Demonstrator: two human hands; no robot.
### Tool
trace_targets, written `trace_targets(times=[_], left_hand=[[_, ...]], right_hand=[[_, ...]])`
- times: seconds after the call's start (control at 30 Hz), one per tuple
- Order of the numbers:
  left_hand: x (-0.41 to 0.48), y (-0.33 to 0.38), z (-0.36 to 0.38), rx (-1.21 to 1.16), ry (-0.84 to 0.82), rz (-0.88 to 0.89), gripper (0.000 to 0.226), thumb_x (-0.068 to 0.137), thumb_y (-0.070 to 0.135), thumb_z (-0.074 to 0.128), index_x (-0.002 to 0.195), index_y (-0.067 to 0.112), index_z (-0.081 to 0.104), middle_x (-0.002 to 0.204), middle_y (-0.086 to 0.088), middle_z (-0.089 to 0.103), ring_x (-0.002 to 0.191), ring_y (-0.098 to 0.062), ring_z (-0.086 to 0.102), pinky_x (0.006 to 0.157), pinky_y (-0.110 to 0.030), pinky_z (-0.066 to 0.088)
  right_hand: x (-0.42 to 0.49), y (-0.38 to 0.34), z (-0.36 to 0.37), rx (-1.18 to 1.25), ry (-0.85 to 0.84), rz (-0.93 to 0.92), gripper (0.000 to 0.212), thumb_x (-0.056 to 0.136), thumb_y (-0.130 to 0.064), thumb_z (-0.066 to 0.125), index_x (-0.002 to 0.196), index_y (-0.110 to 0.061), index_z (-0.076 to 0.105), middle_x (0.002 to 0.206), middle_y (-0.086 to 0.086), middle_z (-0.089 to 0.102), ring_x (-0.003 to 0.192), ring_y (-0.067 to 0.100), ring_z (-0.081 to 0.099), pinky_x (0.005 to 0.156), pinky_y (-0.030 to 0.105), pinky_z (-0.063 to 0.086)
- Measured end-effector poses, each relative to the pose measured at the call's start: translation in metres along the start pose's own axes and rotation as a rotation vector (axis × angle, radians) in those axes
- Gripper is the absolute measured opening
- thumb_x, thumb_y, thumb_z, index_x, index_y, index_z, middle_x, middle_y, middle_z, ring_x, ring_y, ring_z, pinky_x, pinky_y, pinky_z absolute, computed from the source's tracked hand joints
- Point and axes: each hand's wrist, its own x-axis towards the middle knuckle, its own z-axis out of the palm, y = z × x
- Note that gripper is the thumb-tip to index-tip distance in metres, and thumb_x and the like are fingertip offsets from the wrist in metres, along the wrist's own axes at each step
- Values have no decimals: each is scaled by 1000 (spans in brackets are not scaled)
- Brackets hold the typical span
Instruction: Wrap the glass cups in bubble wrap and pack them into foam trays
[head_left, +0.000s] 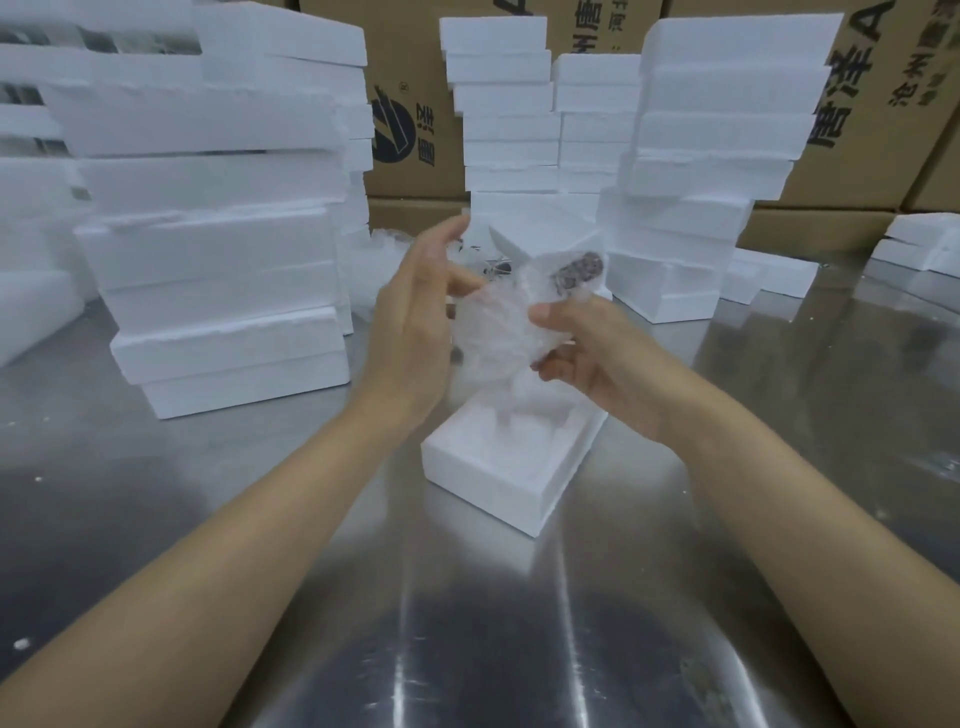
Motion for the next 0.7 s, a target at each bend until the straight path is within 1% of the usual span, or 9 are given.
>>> trace_targets(times=[0.1,0.17,0.2,0.3,0.37,0.43,0.53,0.6,0.7], left_hand=[[1,1,2,-61,-5,-33,36,96,33,35,111,25,67,94,16,67,96,-1,60,87,-19,47],[1,2,3,-116,-29,-93,38,97,39,34,107,31,70,107,21,68,108,-1,60,99,-30,47],[0,3,2,-122,-46,-109,43,97,48,30,106,36,70,108,23,68,111,0,59,101,-30,47],[1,7,0,-88,-110,-119,61,93,62,12,107,44,69,103,34,66,107,13,57,95,-13,46],[2,6,-1,-69,-128,-125,62,92,65,10,115,43,64,106,26,66,102,11,59,84,-8,48],[2,7,-2,-53,-139,-114,49,95,58,24,122,37,60,103,18,65,98,6,61,75,-11,49],[1,11,-4,-11,-274,-49,33,92,39,57,123,27,60,105,21,64,106,1,59,91,-23,50],[0,14,-7,66,-347,-13,37,89,35,63,125,24,61,119,15,63,115,-5,57,101,-36,47],[2,17,-15,149,-371,16,40,91,32,61,129,20,60,126,6,63,120,-8,56,105,-41,43]], right_hand=[[-3,0,9,99,-93,12,22,80,-27,65,96,-13,62,74,-2,67,58,12,58,55,19,49],[-4,1,13,100,-136,21,23,81,-30,63,96,-12,61,72,-1,65,56,12,56,52,19,47],[-5,1,14,93,-149,28,23,81,-31,62,95,-13,61,71,-1,64,55,12,55,51,19,46],[-4,-1,11,102,-142,45,25,81,-33,61,96,-13,62,74,0,63,56,12,54,52,19,46],[-2,-1,7,147,-87,53,31,80,-33,61,103,-12,62,80,3,62,60,14,54,54,20,47],[-1,-2,3,164,-31,38,33,80,-31,61,106,-11,62,84,5,63,63,15,55,58,20,50],[-2,-2,-2,130,-50,13,23,81,-25,62,100,-13,65,84,3,66,70,14,60,65,21,52],[-2,-1,-2,128,-94,-12,16,84,-22,61,96,-16,69,87,0,69,76,12,65,69,21,53],[1,4,1,89,-153,-72,16,90,-21,59,98,-20,72,98,2,72,95,15,68,82,25,54]])
